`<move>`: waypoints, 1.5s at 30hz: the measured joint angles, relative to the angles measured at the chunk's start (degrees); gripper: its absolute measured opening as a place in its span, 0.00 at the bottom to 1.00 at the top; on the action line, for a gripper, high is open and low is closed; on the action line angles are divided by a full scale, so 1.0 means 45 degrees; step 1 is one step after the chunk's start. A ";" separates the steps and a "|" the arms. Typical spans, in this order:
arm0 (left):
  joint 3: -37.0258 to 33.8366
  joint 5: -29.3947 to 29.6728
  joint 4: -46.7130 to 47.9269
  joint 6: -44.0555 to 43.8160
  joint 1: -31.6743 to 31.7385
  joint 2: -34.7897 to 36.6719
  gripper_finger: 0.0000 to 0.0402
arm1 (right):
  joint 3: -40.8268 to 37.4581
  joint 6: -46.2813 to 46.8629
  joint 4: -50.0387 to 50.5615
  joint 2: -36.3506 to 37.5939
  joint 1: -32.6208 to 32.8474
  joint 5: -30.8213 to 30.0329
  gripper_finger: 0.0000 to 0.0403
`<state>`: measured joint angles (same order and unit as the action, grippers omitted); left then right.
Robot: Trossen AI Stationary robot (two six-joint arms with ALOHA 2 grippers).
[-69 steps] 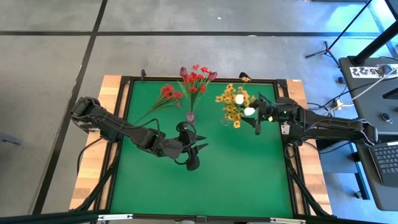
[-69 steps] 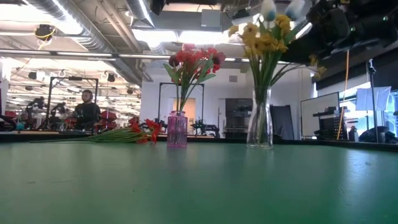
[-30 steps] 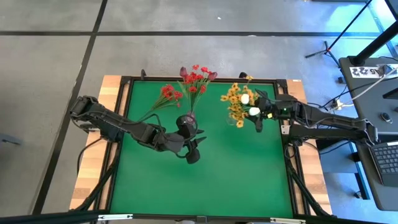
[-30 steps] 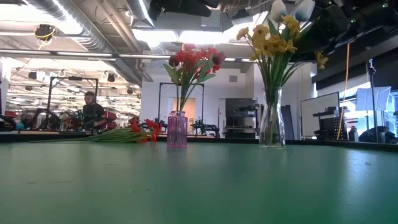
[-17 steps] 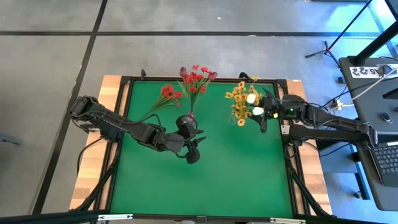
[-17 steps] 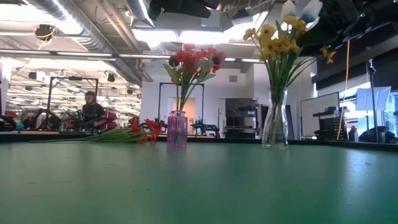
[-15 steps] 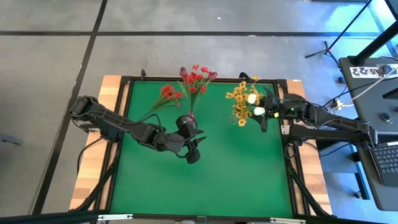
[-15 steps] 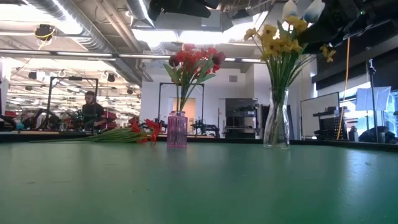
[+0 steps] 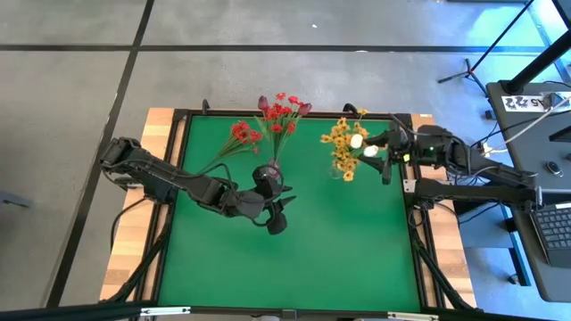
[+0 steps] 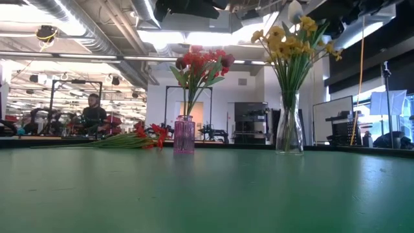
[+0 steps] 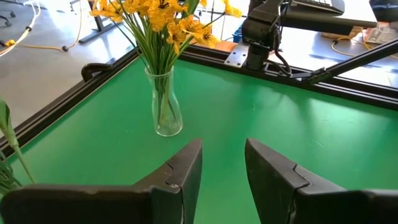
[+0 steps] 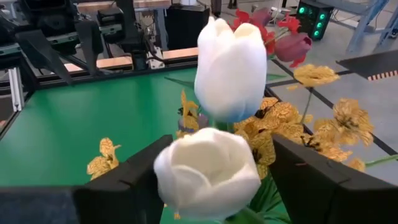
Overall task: Sort flowers into vase by color
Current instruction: Put the white tulip into the transparent vase, then put the red flowers into the pink vase
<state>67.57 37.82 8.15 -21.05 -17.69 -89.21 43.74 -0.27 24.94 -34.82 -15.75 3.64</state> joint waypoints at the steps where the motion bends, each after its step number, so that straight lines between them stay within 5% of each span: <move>1: 0.0000 0.0000 0.0004 -0.0002 0.0000 0.0000 0.29 | 0.0070 0.0000 0.0142 0.0004 0.0000 0.0000 0.63; 17: 0.0000 -0.0005 0.0253 0.0085 0.0009 0.0005 0.29 | 0.1484 -0.0005 0.0537 0.0013 0.0000 0.0184 0.63; 26: -0.0005 0.0132 0.2830 -0.0637 0.0708 0.1050 0.29 | 0.3495 0.0708 0.0423 0.0469 0.0000 0.1629 0.63; 32: -0.0005 0.0481 0.4751 -0.1384 0.1576 0.1887 0.29 | 0.3177 0.1670 0.1135 0.0973 0.0005 0.3240 0.62; 45: -0.0005 -0.0340 1.1422 -0.4276 0.4546 0.2152 0.29 | 0.1778 0.2252 0.1043 0.2340 0.0005 0.3860 0.36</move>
<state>67.55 36.29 59.55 -40.29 2.76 -79.53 51.74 9.86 29.63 -24.29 -15.73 21.01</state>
